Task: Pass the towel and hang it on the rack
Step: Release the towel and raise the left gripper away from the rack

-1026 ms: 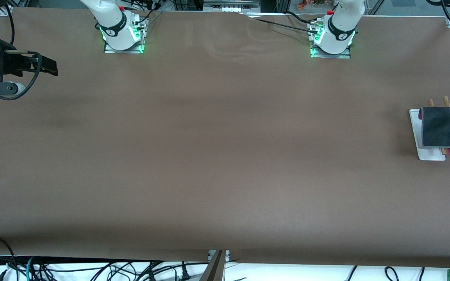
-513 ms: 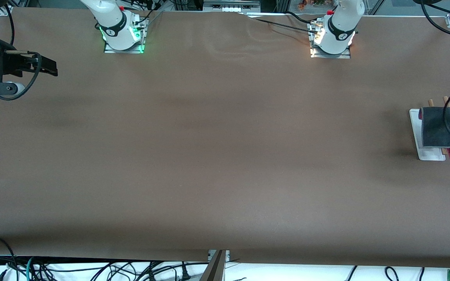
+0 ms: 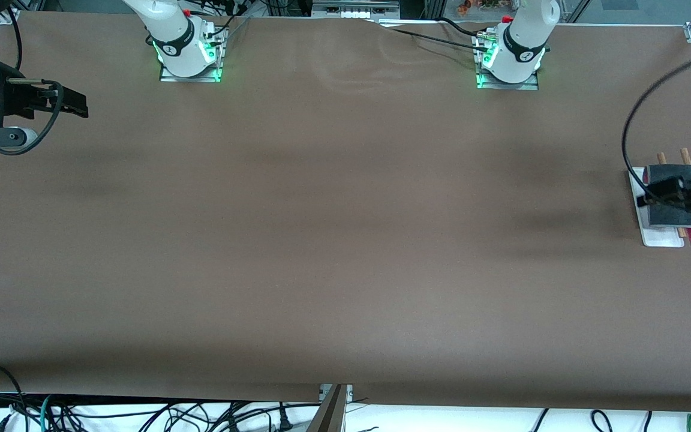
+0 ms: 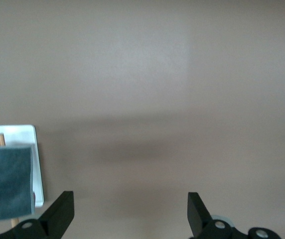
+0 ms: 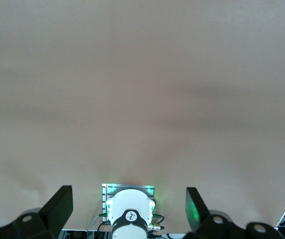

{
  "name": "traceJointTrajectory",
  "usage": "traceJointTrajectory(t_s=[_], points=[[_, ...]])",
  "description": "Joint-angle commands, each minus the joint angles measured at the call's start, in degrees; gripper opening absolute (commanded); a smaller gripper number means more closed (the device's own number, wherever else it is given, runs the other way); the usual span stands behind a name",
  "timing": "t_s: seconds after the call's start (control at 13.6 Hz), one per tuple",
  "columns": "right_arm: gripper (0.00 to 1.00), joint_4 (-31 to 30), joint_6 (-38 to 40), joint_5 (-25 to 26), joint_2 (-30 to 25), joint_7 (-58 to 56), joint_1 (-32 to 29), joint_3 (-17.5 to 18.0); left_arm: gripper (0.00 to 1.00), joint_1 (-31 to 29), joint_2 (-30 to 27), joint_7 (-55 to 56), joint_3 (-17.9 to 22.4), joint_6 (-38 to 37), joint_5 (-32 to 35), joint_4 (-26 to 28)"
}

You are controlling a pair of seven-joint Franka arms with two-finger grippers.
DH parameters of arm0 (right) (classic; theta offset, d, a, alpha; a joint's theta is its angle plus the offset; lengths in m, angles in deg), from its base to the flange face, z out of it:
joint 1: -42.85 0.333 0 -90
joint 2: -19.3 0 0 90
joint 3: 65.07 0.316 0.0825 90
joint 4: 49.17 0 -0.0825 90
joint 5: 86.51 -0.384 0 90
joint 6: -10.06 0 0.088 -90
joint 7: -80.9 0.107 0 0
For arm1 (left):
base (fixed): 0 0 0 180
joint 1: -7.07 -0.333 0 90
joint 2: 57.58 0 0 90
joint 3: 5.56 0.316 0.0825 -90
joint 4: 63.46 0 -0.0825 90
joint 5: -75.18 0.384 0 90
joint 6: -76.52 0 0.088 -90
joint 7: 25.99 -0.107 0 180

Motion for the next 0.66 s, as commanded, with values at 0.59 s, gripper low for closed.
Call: traceJointTrajectory(t_s=[0.59], points=[[1.00, 0.85, -0.06, -0.96, 0.56, -0.51, -0.69, 0.15, 1.00, 1.86, -16.14, 7.74, -8.04, 3.88, 3.63, 16.75]])
